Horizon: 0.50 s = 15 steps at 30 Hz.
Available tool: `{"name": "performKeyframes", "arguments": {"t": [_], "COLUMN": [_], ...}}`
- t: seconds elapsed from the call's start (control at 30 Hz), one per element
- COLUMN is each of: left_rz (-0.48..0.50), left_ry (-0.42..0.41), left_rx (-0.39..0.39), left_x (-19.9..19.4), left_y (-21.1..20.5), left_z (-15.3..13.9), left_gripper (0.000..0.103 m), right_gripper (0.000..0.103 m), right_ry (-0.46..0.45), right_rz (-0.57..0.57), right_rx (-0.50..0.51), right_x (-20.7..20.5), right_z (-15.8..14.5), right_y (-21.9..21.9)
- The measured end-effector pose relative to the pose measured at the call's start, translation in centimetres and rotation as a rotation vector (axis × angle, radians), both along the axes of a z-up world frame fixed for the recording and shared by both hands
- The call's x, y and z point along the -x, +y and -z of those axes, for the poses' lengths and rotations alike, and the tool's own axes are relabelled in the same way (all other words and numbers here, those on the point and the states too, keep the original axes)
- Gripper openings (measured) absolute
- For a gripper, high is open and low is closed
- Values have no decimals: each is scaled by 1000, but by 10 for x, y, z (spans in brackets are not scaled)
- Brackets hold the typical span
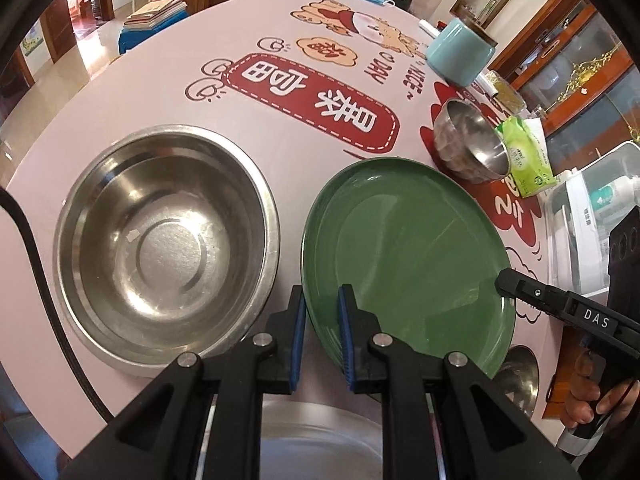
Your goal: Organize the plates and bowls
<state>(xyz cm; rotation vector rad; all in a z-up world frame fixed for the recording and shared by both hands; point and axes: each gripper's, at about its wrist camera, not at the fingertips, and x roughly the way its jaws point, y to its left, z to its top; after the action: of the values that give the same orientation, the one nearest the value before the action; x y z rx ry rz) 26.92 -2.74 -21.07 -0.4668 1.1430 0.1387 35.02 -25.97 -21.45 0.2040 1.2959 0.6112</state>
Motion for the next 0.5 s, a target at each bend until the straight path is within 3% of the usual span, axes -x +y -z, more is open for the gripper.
{"name": "performKeyframes", "arguments": {"t": [0.5], "left_rz": [13], "left_ry": [-100], "left_rx": [-70], "left_x": [46], "left_y": [-1], "left_z": [-49], "left_gripper": [14], "right_gripper": [7], "right_ry": [-71], "right_rz": [-6], "right_rx": [-71], "right_x": [42], "right_z": [-41], "right_y": [-2]}}
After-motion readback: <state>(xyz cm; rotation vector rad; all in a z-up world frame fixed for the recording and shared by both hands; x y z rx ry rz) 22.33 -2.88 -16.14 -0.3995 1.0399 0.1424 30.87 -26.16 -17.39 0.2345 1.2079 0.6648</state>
